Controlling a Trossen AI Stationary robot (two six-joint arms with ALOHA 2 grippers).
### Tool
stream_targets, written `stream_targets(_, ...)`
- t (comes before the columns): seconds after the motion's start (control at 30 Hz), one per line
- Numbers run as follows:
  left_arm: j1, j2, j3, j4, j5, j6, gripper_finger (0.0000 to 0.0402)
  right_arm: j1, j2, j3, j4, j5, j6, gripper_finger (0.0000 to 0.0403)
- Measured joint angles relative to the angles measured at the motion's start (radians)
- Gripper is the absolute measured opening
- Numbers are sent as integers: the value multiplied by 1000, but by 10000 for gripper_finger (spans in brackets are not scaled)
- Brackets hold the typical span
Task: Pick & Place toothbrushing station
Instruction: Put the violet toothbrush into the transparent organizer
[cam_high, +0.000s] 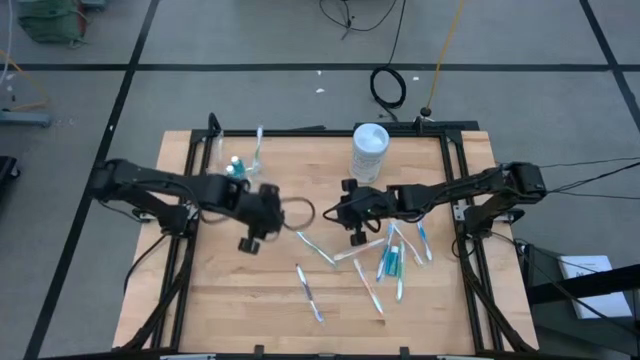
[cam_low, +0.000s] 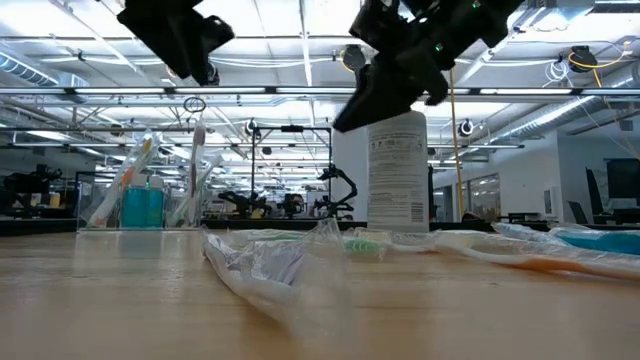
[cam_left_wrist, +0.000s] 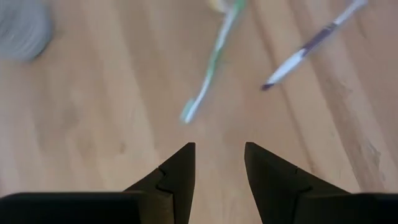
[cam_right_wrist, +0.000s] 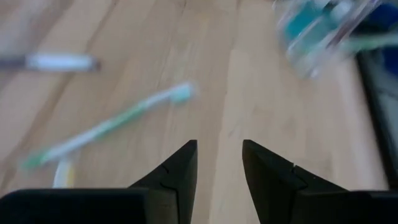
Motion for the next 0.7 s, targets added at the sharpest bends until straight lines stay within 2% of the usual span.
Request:
stream_targets(0.13, -78, 92, 0, 87, 1, 52, 145, 1, -23, -1, -181, 0, 58, 121)
stream_targets(0.33, -185, 219, 0, 283, 1, 58, 145, 10, -89, -2, -399, -3, 313, 121)
stream_targets(0.43, -236, 282, 0, 392, 8, 68, 145, 12, -111, -6, -420, -1, 398, 121)
stream_targets(0.57, -285, 362, 0, 517, 46, 59, 145, 13, -117, -29, -393, -1, 431, 121)
stream_targets(0.7, -316, 457, 0, 643, 43, 54, 145, 13, -119, -56, -325, -3, 498, 121)
